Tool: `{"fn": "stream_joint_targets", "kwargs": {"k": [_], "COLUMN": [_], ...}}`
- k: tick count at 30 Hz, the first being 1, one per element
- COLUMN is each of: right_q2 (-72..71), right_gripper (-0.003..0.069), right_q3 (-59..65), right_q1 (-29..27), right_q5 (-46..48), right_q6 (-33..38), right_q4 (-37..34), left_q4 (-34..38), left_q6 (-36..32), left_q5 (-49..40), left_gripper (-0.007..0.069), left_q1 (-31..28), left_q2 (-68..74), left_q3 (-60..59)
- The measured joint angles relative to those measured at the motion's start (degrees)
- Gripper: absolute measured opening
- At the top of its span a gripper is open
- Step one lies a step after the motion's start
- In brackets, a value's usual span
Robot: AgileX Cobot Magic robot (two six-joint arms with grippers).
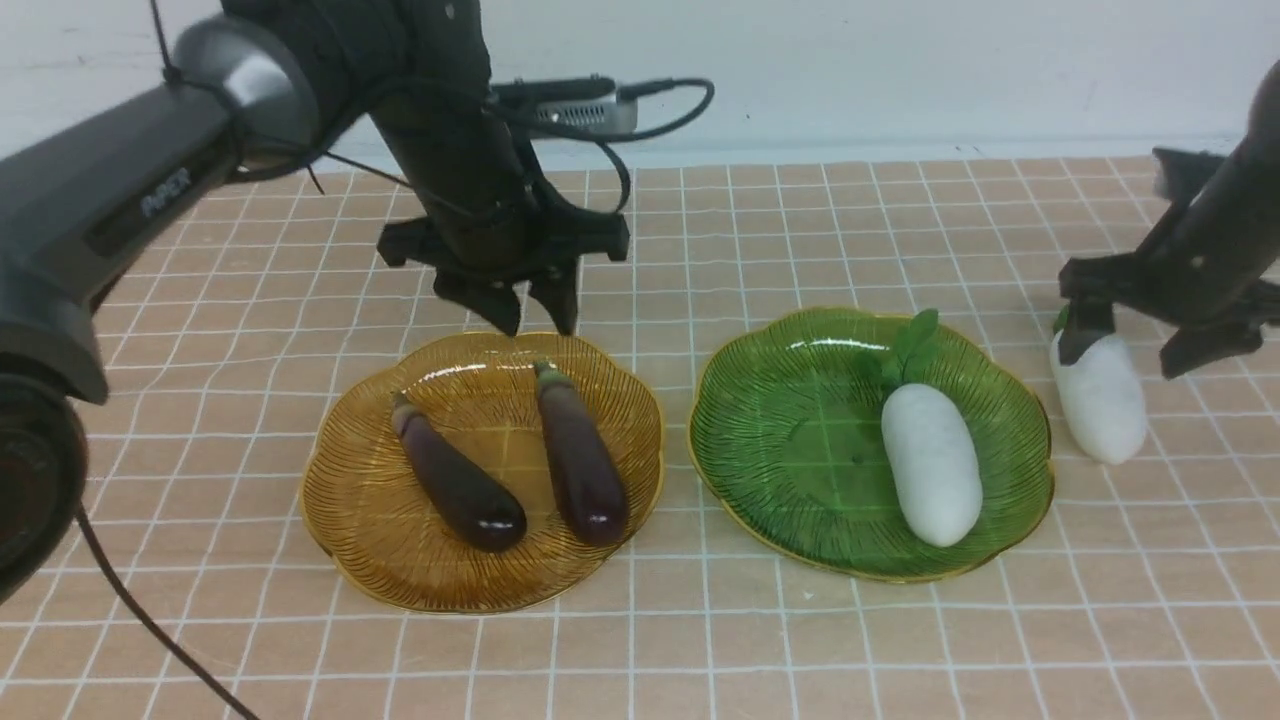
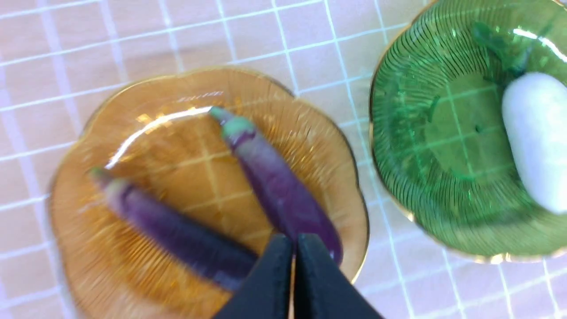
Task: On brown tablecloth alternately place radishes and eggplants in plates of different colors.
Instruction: 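Place the white radish on the plate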
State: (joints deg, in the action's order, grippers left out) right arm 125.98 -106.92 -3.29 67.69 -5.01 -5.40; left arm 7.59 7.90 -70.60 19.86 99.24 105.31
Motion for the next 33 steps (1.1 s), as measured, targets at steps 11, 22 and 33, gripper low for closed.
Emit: {"fn": "stream_joint_targets", "kwargs": {"k": [11,22,33], "right_q2": [-7.0,-2.9,-8.0], "right_gripper": [0.0484,0.0495,0.0618], "right_q3": [-4.7,-4.4,-0.2], "right_q1": [6.4,20.1,21.9], "right_q5": [2.7,3.4,3.2], "right_q6": [4.0,3.2,0.2], "right_q4": [-12.6,-11.6,-7.5], "left_q4": [-6.9,-7.6,-9.0], "left_q6": [2.2,4.3,6.6], "left_q5": [-0.9,0.8,0.0], "left_gripper": [-0.0003,-0.0003,-0.0003], "left_q1": [0.0,0.0,0.0], "left_q2": [-20.8,-39.8,-57.9], "left_q3": [-20.9,-40.3,-48.2]}}
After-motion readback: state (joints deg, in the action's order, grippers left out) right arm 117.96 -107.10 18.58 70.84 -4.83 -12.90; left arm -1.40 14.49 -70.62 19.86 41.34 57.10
